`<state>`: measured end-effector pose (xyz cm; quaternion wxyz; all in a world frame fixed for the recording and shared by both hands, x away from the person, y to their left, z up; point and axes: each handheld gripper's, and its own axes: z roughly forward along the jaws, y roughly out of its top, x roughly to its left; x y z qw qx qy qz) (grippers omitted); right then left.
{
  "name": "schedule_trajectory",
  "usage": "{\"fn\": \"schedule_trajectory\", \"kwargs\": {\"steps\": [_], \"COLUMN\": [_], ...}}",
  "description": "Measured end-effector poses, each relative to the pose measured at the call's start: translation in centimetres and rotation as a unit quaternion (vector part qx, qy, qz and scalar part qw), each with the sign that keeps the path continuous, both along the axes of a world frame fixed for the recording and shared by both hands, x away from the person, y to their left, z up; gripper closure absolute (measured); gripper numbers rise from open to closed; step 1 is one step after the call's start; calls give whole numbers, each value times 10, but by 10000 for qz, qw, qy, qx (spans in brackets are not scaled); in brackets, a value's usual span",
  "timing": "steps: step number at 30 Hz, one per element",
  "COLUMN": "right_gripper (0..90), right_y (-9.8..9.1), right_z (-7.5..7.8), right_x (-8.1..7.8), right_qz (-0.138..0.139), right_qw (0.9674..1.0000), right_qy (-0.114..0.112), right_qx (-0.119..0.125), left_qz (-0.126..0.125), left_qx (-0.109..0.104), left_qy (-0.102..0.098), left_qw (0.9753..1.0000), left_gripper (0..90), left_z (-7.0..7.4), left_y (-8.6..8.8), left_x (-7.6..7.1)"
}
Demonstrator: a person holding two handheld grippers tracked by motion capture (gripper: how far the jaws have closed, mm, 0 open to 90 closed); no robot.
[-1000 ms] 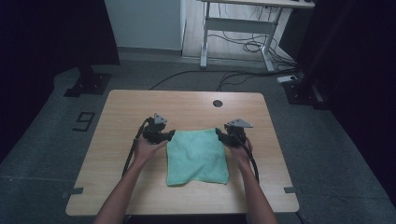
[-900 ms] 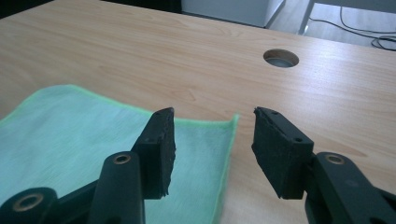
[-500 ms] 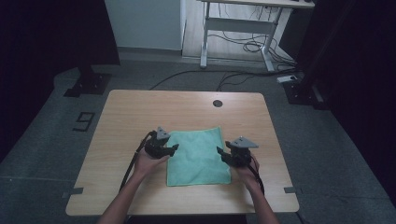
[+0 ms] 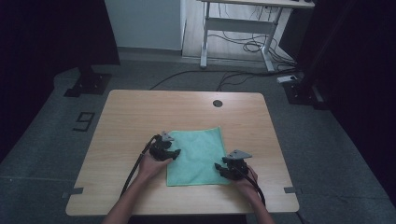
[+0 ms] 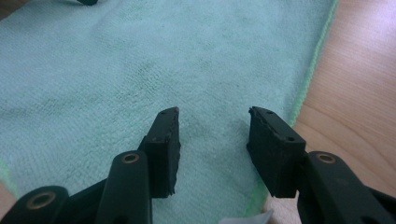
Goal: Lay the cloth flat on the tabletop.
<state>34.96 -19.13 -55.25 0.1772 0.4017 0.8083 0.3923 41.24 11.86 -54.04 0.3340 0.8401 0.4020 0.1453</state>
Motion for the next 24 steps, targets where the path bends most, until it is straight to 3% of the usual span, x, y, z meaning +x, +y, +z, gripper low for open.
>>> {"fn": "schedule_trajectory", "kwargs": {"steps": [14, 19, 22, 24], "right_gripper": [574, 552, 517, 506], "right_y": [-4, -3, 1, 4], "right_z": [1, 4, 11, 12], "right_x": [-24, -18, -3, 11], "right_qz": [108, 104, 48, -14], "right_qw": [9999, 9999, 9998, 9999], "right_qy": [50, 2, -157, -142], "right_qx": [-35, 8, 59, 59], "left_qz": [-128, -146, -143, -123], "left_qx": [-3, 23, 19, 22], "left_qy": [-18, -12, 5, -8], "left_qw": [9999, 9999, 9999, 9999], "left_gripper": [448, 449, 451, 451], "left_z": [0, 0, 0, 0], "left_y": [4, 4, 4, 3], "left_x": [-13, -9, -4, -4]}}
